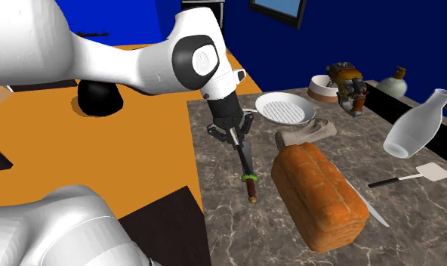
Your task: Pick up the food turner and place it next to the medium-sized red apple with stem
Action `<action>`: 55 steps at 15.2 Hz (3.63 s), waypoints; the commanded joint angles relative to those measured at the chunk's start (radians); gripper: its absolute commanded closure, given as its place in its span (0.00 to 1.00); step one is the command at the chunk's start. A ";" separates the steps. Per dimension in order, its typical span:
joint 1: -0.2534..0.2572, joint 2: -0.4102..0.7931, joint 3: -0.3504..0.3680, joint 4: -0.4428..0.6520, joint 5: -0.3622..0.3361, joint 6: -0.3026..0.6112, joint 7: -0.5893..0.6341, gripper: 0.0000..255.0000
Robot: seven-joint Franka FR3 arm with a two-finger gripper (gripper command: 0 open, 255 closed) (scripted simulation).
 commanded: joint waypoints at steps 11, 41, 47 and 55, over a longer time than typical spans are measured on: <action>0.008 -0.034 -0.004 0.134 0.022 -0.164 -0.047 1.00; -0.196 0.588 -0.440 0.724 0.048 0.023 -0.652 1.00; -0.269 0.802 -0.480 0.978 0.167 -0.006 -0.802 1.00; -0.357 0.996 -0.481 1.202 0.261 -0.034 -0.899 1.00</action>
